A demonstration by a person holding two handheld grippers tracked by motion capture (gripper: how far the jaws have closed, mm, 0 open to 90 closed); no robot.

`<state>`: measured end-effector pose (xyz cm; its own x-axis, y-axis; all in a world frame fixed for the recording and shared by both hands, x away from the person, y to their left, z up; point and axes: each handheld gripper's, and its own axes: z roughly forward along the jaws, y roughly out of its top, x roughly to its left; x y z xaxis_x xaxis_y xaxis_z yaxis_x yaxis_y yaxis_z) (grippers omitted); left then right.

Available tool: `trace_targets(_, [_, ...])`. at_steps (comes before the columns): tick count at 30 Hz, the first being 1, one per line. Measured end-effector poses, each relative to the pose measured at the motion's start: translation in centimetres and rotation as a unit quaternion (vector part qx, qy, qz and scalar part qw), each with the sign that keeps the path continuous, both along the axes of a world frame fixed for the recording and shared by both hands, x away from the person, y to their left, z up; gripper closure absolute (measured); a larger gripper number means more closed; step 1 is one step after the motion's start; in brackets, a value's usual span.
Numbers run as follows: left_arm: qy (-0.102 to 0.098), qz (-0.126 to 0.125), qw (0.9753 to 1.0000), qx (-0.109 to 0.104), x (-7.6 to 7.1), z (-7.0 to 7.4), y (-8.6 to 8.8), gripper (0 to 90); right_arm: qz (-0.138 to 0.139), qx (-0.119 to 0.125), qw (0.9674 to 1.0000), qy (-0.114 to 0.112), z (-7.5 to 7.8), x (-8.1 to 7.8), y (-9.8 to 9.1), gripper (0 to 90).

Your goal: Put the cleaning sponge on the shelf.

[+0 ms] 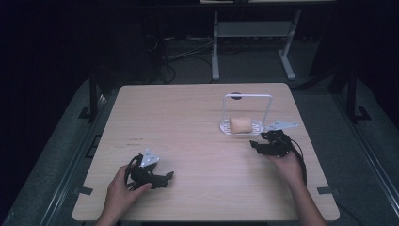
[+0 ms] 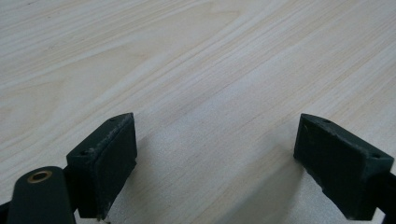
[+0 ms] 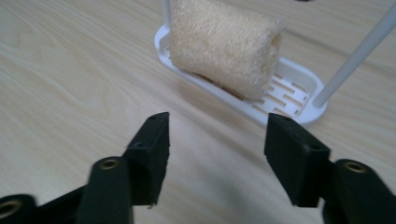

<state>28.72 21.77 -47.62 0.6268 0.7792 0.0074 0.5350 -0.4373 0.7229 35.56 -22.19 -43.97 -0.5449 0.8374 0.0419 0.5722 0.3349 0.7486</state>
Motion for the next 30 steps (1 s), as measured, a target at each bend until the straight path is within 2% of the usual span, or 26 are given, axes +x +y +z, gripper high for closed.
trace_targets(6, [0.0, 0.0, 1.0, 0.0, 0.0, 0.0, 0.0, 12.6, -0.001, 0.004, 1.0, 0.001, -0.1, -1.3, -0.2, 27.6])
trace_targets(21, [0.0, 0.0, 1.0, 0.0, 0.0, 0.0, 0.0, 12.6, 0.001, 0.013, 0.9999, -0.001, -0.1, -4.4, -1.0, 20.2])
trace_targets(30, [0.0, 0.0, 1.0, 0.0, 0.0, 0.0, 0.0, 12.6, 0.0, 0.018, 0.9998, -0.002, -0.8, -6.5, -2.0, 16.7])
